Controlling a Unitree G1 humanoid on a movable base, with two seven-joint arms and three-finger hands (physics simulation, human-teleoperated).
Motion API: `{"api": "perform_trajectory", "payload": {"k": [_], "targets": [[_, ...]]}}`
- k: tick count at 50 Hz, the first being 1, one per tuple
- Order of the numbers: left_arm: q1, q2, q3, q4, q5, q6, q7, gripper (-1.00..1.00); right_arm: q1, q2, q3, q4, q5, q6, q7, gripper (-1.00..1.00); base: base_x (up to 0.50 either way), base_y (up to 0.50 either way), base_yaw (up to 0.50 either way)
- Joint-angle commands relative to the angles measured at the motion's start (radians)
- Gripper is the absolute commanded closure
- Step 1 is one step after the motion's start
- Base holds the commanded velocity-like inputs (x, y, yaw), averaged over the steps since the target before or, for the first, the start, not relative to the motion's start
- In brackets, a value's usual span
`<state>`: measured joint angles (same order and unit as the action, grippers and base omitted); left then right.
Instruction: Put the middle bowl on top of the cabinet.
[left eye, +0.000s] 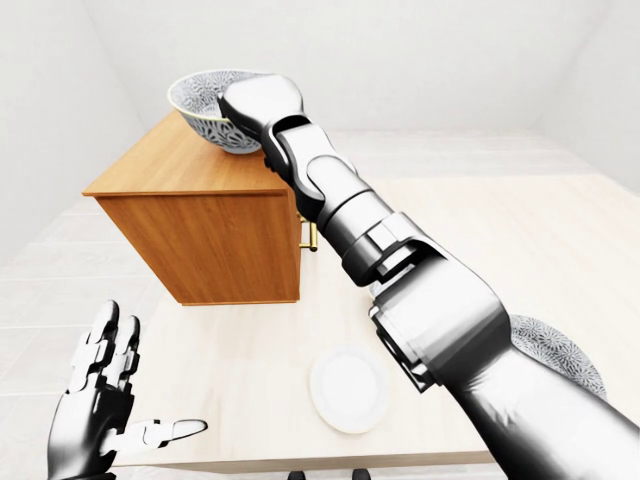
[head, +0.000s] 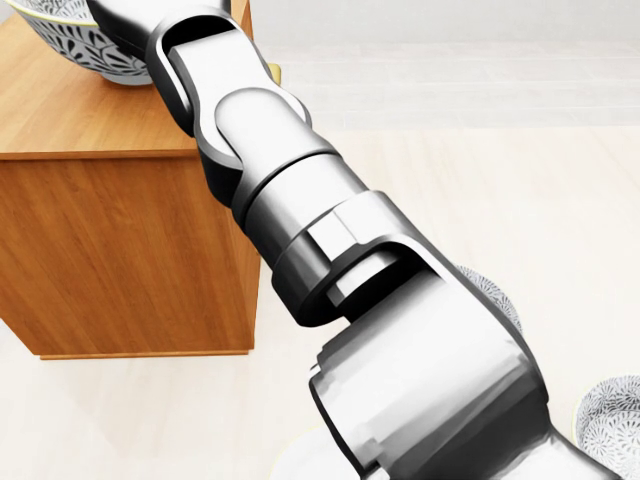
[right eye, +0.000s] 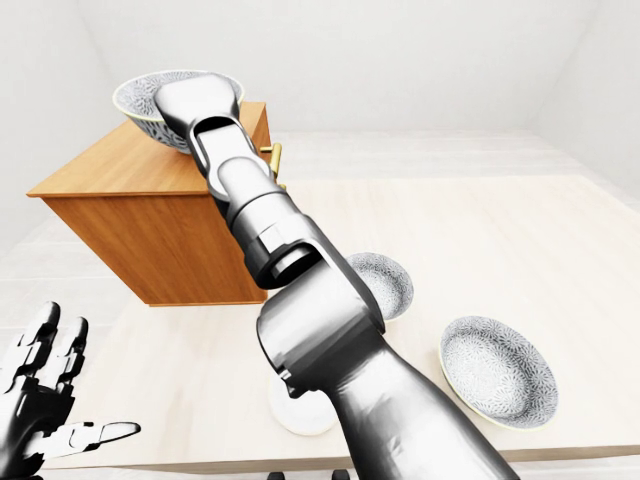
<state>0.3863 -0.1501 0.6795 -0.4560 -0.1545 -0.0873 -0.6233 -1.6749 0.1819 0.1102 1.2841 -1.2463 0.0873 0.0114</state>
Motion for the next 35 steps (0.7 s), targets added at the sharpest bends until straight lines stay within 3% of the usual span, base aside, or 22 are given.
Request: {"api": "perform_trajectory", "payload": {"k": [1,31,35], "targets": [[0.0,0.0,-0.005,0.007,0.006,0.0,0.001,-1.0,-0.014,-0.005,-0.003,-0.001,0.002,0.0,0.008,-0.07,0.0,0.0,0.0],[-0.002,0.009,-0.003,0.003,0.0,0.0,0.005,-1.0,-0.029,-0.014,-0.004,0.001,0.008,0.0,0.01,-0.33,0.0,0.0,0.0],[-0.006,-0.002,-0.022,0.029,0.038,0.0,0.007,-1.0,-0.03,-0.014,0.002,0.001,0.005,0.0,0.009,-0.34,0.0,0.0,0.0]]}}
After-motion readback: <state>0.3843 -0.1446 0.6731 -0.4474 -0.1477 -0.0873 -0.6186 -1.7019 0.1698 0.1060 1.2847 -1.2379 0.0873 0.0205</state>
